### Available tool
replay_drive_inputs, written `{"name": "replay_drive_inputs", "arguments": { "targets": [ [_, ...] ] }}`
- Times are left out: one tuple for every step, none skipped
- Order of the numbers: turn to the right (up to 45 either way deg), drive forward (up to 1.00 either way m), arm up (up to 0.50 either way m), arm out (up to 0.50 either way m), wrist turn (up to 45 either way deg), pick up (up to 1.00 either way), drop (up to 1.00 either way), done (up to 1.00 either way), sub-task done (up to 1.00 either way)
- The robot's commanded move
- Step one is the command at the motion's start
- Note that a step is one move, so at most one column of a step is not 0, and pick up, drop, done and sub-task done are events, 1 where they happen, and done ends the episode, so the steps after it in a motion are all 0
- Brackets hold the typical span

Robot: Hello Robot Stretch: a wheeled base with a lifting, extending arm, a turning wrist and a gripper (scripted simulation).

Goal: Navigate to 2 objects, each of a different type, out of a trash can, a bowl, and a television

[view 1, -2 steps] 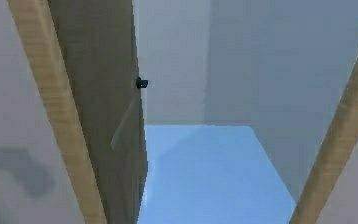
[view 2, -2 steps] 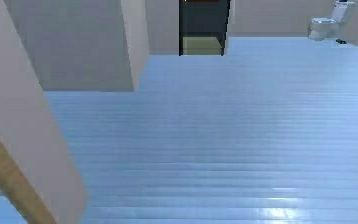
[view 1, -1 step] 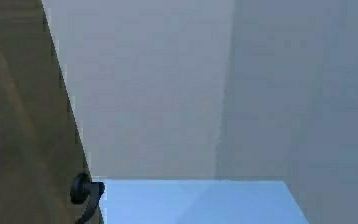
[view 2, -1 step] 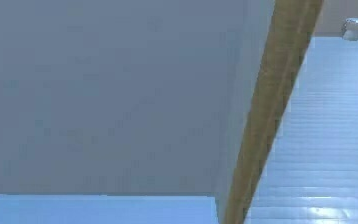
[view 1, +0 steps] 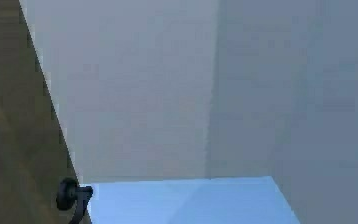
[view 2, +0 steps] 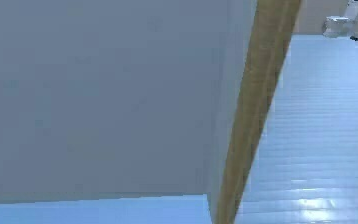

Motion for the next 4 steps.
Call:
{"name": "replay_drive_inputs", "arguments": {
  "targets": [
    [0.0, 0.7, 0.0, 0.0, 0.0, 0.0, 0.0, 0.0, 0.0],
    [-45.0, 0.0, 0.0, 0.0, 0.0, 0.0, 0.0, 0.0, 0.0],
    [-12.0, 0.0, 0.0, 0.0, 0.0, 0.0, 0.0, 0.0, 0.0],
    [0.0, 0.7, 0.0, 0.0, 0.0, 0.0, 0.0, 0.0, 0.0]
  ]
}}
